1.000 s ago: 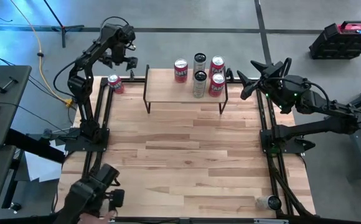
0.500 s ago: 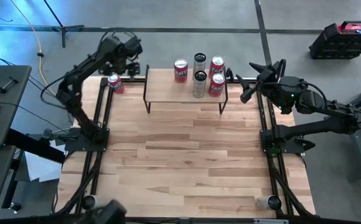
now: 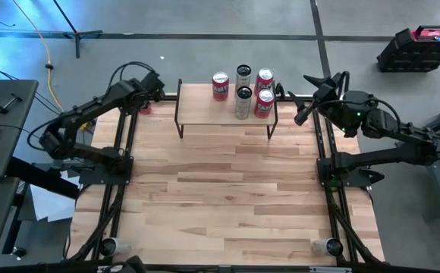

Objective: Place canned beverage on shelf
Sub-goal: Put the red soda can aligned with the other red soda can on the shelf

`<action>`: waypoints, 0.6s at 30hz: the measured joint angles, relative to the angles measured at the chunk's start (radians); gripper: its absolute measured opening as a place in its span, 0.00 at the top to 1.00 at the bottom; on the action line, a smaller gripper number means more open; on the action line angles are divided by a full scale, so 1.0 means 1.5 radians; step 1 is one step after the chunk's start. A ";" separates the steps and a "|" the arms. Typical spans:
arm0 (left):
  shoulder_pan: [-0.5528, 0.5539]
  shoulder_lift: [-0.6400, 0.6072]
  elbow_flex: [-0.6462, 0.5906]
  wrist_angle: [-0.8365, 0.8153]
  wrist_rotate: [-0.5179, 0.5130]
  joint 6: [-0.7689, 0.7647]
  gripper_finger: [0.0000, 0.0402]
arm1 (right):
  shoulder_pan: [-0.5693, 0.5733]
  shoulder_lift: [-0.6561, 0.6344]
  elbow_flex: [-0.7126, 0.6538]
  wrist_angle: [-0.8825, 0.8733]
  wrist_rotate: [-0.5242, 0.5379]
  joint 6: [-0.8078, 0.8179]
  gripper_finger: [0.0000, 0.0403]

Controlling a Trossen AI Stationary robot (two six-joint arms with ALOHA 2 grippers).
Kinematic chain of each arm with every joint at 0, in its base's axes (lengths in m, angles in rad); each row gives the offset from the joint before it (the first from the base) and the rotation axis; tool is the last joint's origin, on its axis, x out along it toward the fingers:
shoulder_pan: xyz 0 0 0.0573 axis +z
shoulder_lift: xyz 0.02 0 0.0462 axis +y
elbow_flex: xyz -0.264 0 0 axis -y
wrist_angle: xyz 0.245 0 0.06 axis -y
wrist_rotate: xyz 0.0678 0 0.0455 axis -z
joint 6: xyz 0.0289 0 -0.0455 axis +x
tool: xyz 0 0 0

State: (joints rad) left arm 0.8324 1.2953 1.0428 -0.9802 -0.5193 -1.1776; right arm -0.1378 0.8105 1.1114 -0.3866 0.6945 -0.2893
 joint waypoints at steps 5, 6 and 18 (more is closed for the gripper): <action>0.029 0.000 -0.033 0.046 -0.019 -0.013 0.13 | -0.002 0.000 0.000 0.001 -0.001 0.013 0.25; 0.032 0.003 -0.035 0.044 -0.023 -0.016 0.13 | -0.002 0.000 0.000 0.002 -0.003 0.023 0.25; 0.061 0.017 -0.036 0.052 -0.032 0.020 0.13 | -0.035 0.014 0.000 0.006 -0.005 0.043 0.25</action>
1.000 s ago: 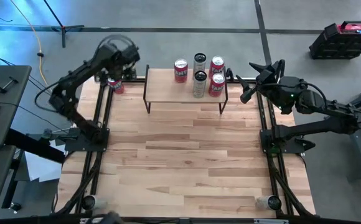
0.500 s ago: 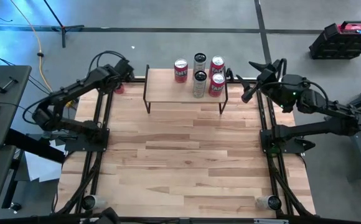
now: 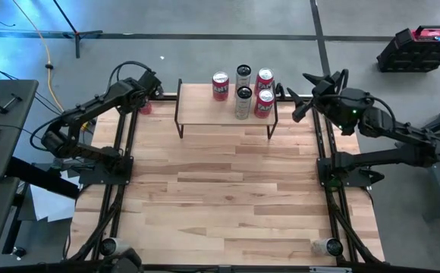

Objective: Place canned beverage on shelf
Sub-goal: Put the red soda can aligned with the other red soda can on the shelf

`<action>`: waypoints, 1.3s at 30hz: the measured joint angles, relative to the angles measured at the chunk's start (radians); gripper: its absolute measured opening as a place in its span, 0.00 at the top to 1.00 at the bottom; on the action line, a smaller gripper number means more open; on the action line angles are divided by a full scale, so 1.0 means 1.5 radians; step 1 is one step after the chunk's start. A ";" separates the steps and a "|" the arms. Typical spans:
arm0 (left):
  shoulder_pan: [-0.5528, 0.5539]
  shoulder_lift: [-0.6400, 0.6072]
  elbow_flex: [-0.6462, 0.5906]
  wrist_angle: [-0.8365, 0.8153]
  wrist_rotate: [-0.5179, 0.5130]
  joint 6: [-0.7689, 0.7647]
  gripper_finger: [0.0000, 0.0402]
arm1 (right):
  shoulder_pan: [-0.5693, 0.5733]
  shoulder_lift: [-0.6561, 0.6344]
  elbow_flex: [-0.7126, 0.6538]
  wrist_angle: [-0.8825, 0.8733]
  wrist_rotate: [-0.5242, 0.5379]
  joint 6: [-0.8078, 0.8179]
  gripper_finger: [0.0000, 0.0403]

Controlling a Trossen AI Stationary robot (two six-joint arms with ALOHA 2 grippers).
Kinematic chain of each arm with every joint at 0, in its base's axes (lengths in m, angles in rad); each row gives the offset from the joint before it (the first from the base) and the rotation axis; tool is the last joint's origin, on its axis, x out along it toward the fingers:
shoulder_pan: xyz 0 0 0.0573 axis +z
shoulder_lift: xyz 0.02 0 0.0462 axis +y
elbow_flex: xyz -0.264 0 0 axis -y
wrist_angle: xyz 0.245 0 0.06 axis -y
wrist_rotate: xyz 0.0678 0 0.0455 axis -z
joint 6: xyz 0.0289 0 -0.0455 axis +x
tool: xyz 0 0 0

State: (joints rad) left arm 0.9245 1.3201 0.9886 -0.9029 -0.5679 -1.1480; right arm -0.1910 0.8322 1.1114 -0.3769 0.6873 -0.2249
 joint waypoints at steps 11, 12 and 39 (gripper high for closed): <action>0.029 0.000 0.000 0.008 0.054 0.025 0.13 | -0.004 0.008 0.000 -0.005 0.000 0.046 0.25; 0.034 0.000 0.000 0.007 0.056 0.031 0.13 | -0.004 0.008 0.000 -0.005 0.000 0.045 0.25; 0.012 0.064 0.000 0.060 -0.065 -0.070 0.13 | -0.004 0.008 0.000 -0.005 -0.006 0.045 0.25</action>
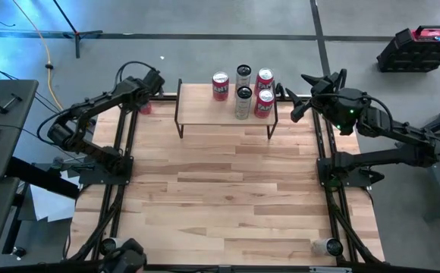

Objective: Place canned beverage on shelf
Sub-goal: Put the red soda can aligned with the other red soda can on the shelf

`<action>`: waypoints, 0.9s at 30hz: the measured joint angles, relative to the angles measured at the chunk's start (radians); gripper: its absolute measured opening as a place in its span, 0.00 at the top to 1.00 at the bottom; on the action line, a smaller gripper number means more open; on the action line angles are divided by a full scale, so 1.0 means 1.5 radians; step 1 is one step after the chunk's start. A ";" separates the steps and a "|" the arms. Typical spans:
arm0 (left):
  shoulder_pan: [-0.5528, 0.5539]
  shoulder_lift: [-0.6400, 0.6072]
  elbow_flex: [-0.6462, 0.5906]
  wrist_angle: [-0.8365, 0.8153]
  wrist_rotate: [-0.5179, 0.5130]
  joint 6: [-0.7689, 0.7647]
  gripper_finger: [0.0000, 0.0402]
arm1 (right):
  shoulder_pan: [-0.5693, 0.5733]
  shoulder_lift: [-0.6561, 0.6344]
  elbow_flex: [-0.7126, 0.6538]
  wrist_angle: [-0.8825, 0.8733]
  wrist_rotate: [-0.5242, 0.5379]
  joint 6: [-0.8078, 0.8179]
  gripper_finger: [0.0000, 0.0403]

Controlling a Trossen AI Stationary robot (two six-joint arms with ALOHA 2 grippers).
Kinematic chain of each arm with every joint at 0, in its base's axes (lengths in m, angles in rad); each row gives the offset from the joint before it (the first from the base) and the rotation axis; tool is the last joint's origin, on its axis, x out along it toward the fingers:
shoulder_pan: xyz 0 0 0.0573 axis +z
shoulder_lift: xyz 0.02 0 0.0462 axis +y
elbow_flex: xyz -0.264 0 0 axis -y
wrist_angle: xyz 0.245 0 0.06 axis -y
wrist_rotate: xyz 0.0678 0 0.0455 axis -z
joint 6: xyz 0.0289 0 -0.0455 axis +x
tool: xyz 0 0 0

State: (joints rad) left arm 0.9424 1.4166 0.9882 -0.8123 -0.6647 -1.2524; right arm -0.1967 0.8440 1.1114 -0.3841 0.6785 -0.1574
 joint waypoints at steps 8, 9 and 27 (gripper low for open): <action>-0.014 0.016 0.000 0.041 -0.028 -0.047 0.13 | 0.000 0.000 0.000 -0.017 -0.001 0.007 0.25; -0.013 0.024 0.000 0.032 -0.026 -0.057 0.13 | 0.000 0.000 0.000 -0.025 -0.001 0.018 0.25; 0.022 0.097 0.000 0.028 -0.038 -0.114 0.13 | 0.000 0.000 0.000 -0.076 -0.002 0.067 0.25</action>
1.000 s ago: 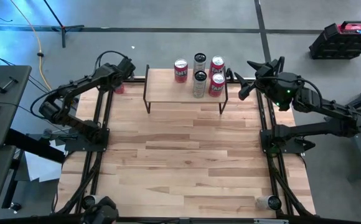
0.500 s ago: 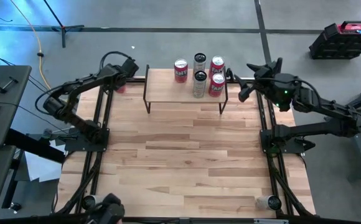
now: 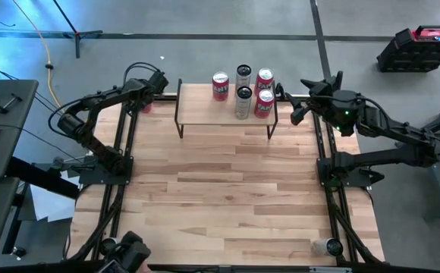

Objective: Place canned beverage on shelf
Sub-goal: Put the red soda can aligned with the other red soda can on the shelf

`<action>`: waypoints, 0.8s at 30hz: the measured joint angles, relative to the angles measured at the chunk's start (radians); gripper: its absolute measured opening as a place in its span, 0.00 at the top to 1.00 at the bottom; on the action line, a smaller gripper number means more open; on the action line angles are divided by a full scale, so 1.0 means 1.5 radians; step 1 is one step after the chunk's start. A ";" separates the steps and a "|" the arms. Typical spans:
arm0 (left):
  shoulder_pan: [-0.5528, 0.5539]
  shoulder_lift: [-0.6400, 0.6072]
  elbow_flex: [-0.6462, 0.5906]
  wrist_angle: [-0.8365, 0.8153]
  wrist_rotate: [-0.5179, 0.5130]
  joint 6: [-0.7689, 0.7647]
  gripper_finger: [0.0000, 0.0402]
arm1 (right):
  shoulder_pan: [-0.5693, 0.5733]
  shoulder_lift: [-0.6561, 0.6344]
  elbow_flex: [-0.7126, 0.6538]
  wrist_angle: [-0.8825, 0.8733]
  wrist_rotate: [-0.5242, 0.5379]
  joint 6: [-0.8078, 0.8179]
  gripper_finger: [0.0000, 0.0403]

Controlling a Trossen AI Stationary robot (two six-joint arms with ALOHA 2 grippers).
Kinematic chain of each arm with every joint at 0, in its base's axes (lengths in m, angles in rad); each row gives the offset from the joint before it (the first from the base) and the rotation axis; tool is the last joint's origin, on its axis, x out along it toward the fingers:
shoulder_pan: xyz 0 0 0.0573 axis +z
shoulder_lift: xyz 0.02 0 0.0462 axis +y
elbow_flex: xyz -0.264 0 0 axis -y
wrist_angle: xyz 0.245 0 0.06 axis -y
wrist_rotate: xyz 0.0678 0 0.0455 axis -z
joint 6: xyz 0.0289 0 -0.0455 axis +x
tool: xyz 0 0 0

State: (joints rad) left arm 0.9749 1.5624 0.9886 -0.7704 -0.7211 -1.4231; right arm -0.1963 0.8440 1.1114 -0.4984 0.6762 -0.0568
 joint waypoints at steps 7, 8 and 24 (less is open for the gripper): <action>0.000 0.039 0.001 0.015 0.006 -0.021 0.13 | 0.000 0.000 0.000 0.001 0.000 -0.017 0.25; 0.000 0.046 0.000 0.026 0.008 -0.021 0.13 | 0.000 0.000 0.000 0.001 0.000 -0.021 0.25; 0.005 0.052 0.000 0.055 -0.002 -0.010 0.18 | 0.000 0.000 0.000 0.001 0.000 -0.008 0.25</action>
State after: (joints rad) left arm 0.9829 1.6405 0.9882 -0.6884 -0.7235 -1.4380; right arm -0.1967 0.8440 1.1113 -0.4973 0.6765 -0.0687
